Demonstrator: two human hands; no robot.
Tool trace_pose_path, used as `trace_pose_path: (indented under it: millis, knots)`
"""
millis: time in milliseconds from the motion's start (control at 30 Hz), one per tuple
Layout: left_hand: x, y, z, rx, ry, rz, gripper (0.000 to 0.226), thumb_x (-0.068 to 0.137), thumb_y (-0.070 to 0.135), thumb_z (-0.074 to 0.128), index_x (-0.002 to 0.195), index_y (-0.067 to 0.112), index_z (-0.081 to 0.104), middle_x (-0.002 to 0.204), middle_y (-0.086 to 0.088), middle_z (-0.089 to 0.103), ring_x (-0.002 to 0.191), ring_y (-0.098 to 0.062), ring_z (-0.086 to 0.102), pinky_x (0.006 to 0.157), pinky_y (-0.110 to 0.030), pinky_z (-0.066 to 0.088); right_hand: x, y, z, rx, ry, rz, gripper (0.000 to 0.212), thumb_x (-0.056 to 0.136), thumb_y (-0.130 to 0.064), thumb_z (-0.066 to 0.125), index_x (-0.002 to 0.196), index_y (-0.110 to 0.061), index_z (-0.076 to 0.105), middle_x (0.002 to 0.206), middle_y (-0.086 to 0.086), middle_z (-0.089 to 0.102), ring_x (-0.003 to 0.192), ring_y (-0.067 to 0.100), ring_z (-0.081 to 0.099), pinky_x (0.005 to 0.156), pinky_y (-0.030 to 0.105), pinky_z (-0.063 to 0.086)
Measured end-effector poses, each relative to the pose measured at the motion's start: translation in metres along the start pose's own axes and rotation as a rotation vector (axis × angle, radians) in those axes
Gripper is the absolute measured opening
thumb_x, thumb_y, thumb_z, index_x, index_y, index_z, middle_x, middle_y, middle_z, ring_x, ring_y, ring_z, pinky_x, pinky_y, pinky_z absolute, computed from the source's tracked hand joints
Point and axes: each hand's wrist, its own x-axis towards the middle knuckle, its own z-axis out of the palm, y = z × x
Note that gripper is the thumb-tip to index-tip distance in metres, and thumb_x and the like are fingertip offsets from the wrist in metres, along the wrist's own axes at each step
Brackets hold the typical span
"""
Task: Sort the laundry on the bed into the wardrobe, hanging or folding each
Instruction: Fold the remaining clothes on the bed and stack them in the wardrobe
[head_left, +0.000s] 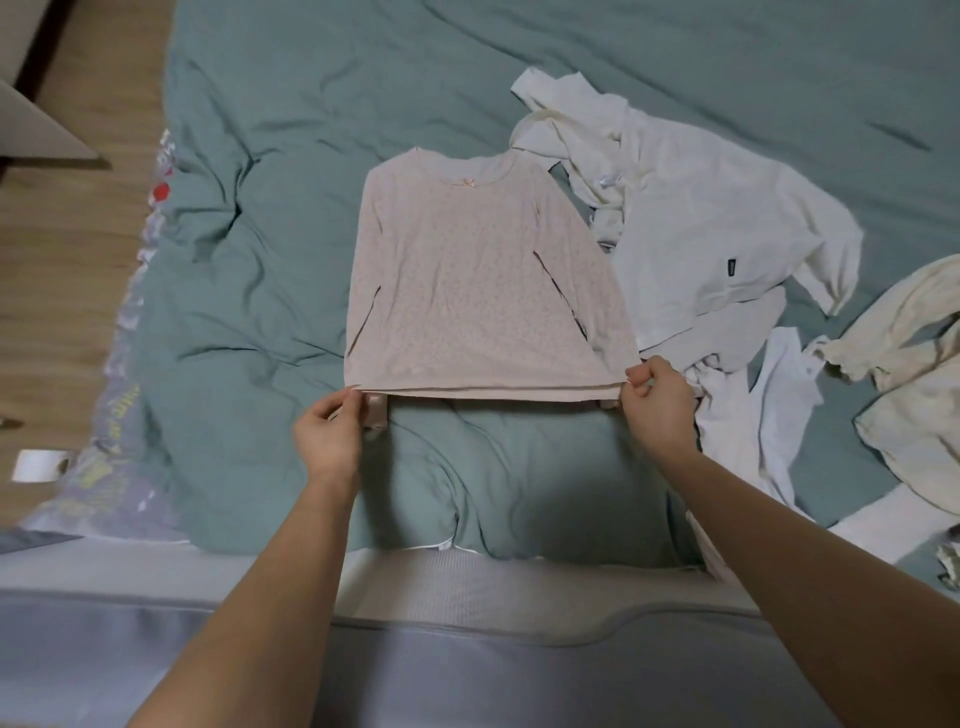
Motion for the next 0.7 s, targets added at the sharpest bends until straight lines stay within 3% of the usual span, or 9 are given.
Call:
trace_pose_path:
  millis: [100, 167, 233, 333, 400, 533, 633, 700]
  knots:
    - [-0.009, 0.007, 0.002, -0.18, -0.019, -0.067, 0.008, 0.086, -0.003, 0.064, 0.091, 0.002, 0.068, 0.088, -0.01, 0.069, 0.073, -0.011, 0.066, 0.079, -0.024, 0.055, -0.002, 0.002, -0.001, 0.005, -0.021, -0.037, 0.019, 0.081, 0.008, 0.045, 0.087, -0.002, 0.059, 0.094, 0.001, 0.059, 0.077, 0.017, 0.05, 0.069, 0.019, 0.034]
    - [-0.019, 0.015, 0.001, -0.186, -0.093, -0.017, 0.012, 0.087, -0.003, 0.063, 0.097, 0.003, 0.068, 0.085, -0.004, 0.069, 0.062, -0.002, 0.066, 0.067, -0.016, 0.056, 0.0, 0.007, -0.001, 0.028, -0.059, -0.067, 0.03, 0.079, 0.009, 0.045, 0.09, -0.008, 0.067, 0.096, 0.0, 0.064, 0.063, 0.011, 0.05, 0.062, 0.021, 0.037]
    - [-0.022, 0.02, -0.004, -0.196, -0.165, 0.019, 0.012, 0.089, -0.002, 0.061, 0.096, 0.004, 0.069, 0.081, -0.003, 0.069, 0.061, -0.004, 0.066, 0.062, -0.016, 0.055, 0.003, 0.009, -0.003, 0.052, -0.105, -0.101, 0.037, 0.078, 0.009, 0.047, 0.088, -0.015, 0.074, 0.089, -0.001, 0.069, 0.049, 0.005, 0.046, 0.054, 0.017, 0.036]
    - [-0.021, 0.025, -0.015, -0.271, -0.21, 0.008, 0.011, 0.093, -0.001, 0.056, 0.089, 0.006, 0.063, 0.073, -0.004, 0.07, 0.064, -0.012, 0.069, 0.065, -0.019, 0.057, 0.006, 0.007, -0.009, 0.092, -0.123, -0.082, 0.039, 0.078, 0.009, 0.049, 0.082, -0.02, 0.075, 0.082, -0.006, 0.071, 0.061, 0.011, 0.058, 0.063, 0.024, 0.045]
    - [-0.02, 0.026, -0.018, -0.291, -0.197, -0.003, 0.014, 0.094, -0.002, 0.054, 0.086, 0.006, 0.061, 0.069, -0.004, 0.069, 0.061, -0.012, 0.069, 0.066, -0.018, 0.057, 0.007, 0.004, -0.013, 0.102, -0.087, -0.04, 0.034, 0.078, 0.008, 0.052, 0.082, -0.017, 0.076, 0.073, -0.007, 0.069, 0.063, 0.005, 0.06, 0.065, 0.02, 0.046]
    - [-0.018, 0.024, -0.013, -0.093, -0.149, 0.029, 0.019, 0.084, -0.01, 0.062, 0.079, 0.009, 0.066, 0.076, -0.01, 0.065, 0.064, -0.012, 0.066, 0.07, -0.019, 0.056, 0.007, 0.0, -0.013, 0.11, -0.009, 0.022, 0.026, 0.079, 0.004, 0.056, 0.084, -0.014, 0.074, 0.077, 0.001, 0.069, 0.066, 0.012, 0.059, 0.063, 0.019, 0.044]
    - [-0.015, 0.024, -0.011, 0.162, -0.145, 0.14, 0.024, 0.078, -0.011, 0.062, 0.082, 0.012, 0.07, 0.086, -0.009, 0.068, 0.067, -0.008, 0.06, 0.064, -0.012, 0.049, 0.004, -0.002, -0.01, 0.094, 0.021, 0.028, 0.024, 0.08, 0.001, 0.057, 0.085, -0.014, 0.075, 0.068, -0.007, 0.067, 0.059, 0.003, 0.06, 0.059, 0.013, 0.044]
    - [-0.015, 0.029, -0.016, 0.337, -0.175, 0.29, 0.027, 0.08, -0.011, 0.058, 0.088, 0.011, 0.072, 0.089, -0.007, 0.07, 0.062, -0.001, 0.058, 0.06, -0.008, 0.045, 0.004, -0.004, -0.011, 0.112, 0.027, 0.014, 0.025, 0.079, 0.0, 0.056, 0.083, -0.016, 0.075, 0.066, -0.007, 0.067, 0.065, 0.013, 0.067, 0.068, 0.026, 0.053]
